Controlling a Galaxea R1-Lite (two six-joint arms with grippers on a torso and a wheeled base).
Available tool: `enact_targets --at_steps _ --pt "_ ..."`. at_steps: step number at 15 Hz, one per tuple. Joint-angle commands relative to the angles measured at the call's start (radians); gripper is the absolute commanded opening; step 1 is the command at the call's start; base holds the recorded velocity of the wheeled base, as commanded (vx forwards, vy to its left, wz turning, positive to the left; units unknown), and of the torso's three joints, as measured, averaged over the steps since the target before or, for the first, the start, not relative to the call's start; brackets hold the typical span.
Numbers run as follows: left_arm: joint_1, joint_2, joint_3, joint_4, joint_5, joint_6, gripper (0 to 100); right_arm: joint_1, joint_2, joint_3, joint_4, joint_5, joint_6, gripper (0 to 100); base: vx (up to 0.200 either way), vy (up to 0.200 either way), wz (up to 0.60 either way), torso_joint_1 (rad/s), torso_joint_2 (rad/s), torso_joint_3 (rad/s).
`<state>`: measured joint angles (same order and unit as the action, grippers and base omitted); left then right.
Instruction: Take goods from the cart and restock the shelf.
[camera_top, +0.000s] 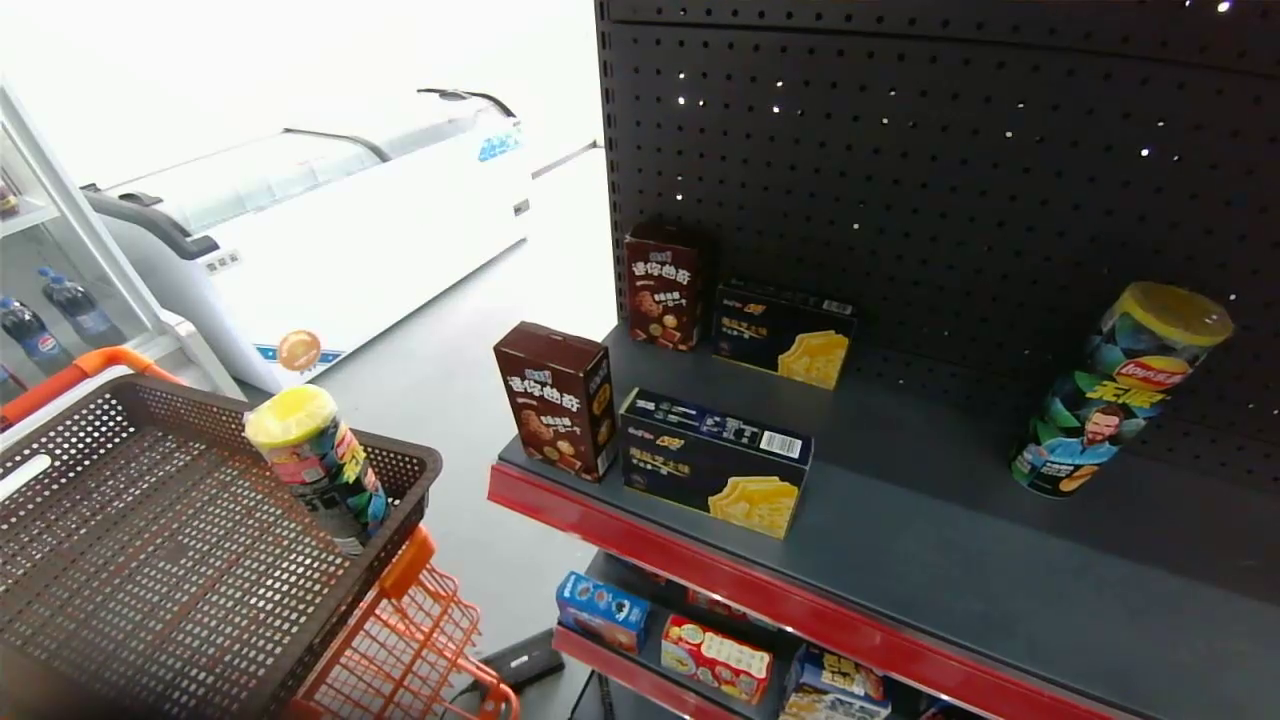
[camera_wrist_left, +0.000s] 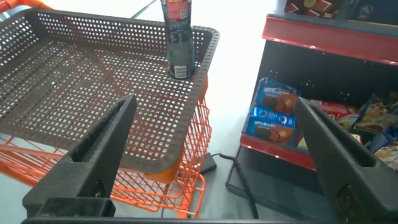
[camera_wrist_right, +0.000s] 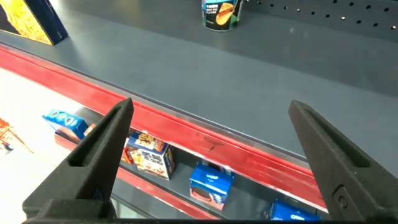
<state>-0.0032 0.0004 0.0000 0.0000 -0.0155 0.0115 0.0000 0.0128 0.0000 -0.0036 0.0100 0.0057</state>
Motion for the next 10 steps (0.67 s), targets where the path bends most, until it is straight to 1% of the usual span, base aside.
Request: enact_targets --at_steps 1,4,5,6,7,8,9,10 --pt "0.000 0.000 0.000 0.000 0.000 0.002 100 0.000 0.001 0.000 -0.001 0.001 0.000 100 0.000 0.000 0.00 0.000 0.00 0.000" --pt "0.002 0.000 -0.002 0.003 0.009 0.002 100 0.000 0.000 0.000 -0.001 0.001 0.000 100 0.000 0.000 0.00 0.000 0.00 0.000" --pt "-0.006 0.032 -0.140 0.017 0.055 0.005 100 0.000 0.000 0.000 -0.001 0.001 0.000 100 0.000 0.000 0.00 0.000 0.00 0.000" --pt "-0.006 0.139 -0.252 0.066 0.071 0.004 100 0.000 0.000 0.000 -0.001 0.001 0.000 100 0.000 0.000 0.00 0.000 0.00 0.000" --pt "0.002 0.228 -0.331 0.121 0.075 0.007 100 0.000 0.000 0.000 -0.001 0.001 0.000 100 0.000 0.000 0.00 0.000 0.00 0.000" --pt "-0.001 0.319 -0.371 0.138 0.075 0.007 100 0.000 0.000 0.000 0.001 0.001 0.000 100 0.000 0.000 0.00 0.000 0.00 0.000" --pt "0.000 0.391 -0.385 0.130 0.075 0.007 100 0.000 0.001 0.000 -0.001 0.001 0.000 100 0.000 0.000 0.00 0.000 0.00 0.000" --pt "0.003 0.533 -0.436 0.089 0.078 0.016 100 0.000 0.001 0.000 -0.001 0.001 0.000 100 0.000 0.000 0.00 0.000 0.00 0.000"
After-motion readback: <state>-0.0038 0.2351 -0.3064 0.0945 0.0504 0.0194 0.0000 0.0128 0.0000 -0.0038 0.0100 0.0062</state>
